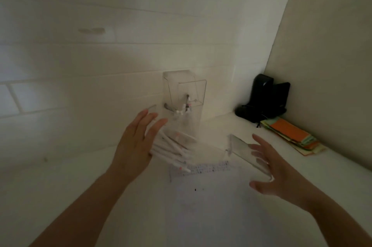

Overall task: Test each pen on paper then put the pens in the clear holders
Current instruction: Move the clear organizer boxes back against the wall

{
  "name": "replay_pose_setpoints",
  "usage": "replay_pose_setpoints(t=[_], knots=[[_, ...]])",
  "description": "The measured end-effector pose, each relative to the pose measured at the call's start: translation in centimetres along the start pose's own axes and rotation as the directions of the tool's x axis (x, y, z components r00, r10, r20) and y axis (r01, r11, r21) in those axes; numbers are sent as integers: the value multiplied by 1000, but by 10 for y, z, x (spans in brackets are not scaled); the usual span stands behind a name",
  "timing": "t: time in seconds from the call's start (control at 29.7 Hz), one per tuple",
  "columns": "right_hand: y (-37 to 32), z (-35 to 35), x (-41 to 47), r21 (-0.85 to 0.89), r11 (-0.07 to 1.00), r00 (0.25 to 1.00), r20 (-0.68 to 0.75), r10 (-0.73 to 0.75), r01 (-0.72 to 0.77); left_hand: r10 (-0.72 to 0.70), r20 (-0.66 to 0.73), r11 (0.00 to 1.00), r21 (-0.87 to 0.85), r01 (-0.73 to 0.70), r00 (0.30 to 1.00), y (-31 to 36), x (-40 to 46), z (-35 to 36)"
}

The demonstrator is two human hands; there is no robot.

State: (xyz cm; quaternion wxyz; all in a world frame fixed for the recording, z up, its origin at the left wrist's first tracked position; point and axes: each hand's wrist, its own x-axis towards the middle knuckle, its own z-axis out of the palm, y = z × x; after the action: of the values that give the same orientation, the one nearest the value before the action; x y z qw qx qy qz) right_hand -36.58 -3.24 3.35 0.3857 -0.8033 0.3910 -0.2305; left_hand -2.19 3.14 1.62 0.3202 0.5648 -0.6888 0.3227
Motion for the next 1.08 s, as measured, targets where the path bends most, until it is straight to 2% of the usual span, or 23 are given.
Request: replay_pose_setpoints(t=[0.1, 0.27, 0.37, 0.61, 0.67, 0.78, 0.84, 0.94, 1.08], knots=[[17, 8, -1, 62, 998, 999, -42, 22, -19, 121, -55, 988, 99, -115, 991, 16, 17, -4], [28, 17, -1, 248, 968, 987, -141, 81, -44, 203, -122, 967, 180, -179, 972, 39, 43, -6], [34, 19, 0, 360, 933, 986, -148, 77, -18, 261, -136, 953, 195, -233, 956, 47, 53, -6], [35, -6, -4, 238, 971, 987, -155, 48, -10, 312, -118, 919, 290, -268, 943, 36, 63, -3], [31, -18, -2, 118, 993, 993, -118, 17, -3, 316, -108, 912, 310, -270, 943, 31, 62, -1], [20, -39, 5, -166, 986, 999, -35, 20, -25, 326, -108, 902, 332, -275, 939, 28, 58, 0], [12, -49, 8, -247, 969, 1000, -12, 15, -18, 325, -113, 902, 337, -272, 939, 28, 55, -1], [10, -55, 8, -202, 979, 998, -47, -40, 29, 311, -149, 904, 351, -243, 939, 30, 54, -3], [15, -48, 5, 4, 995, 989, -113, -100, 101, 287, -201, 904, 380, -195, 936, 34, 56, -9]])
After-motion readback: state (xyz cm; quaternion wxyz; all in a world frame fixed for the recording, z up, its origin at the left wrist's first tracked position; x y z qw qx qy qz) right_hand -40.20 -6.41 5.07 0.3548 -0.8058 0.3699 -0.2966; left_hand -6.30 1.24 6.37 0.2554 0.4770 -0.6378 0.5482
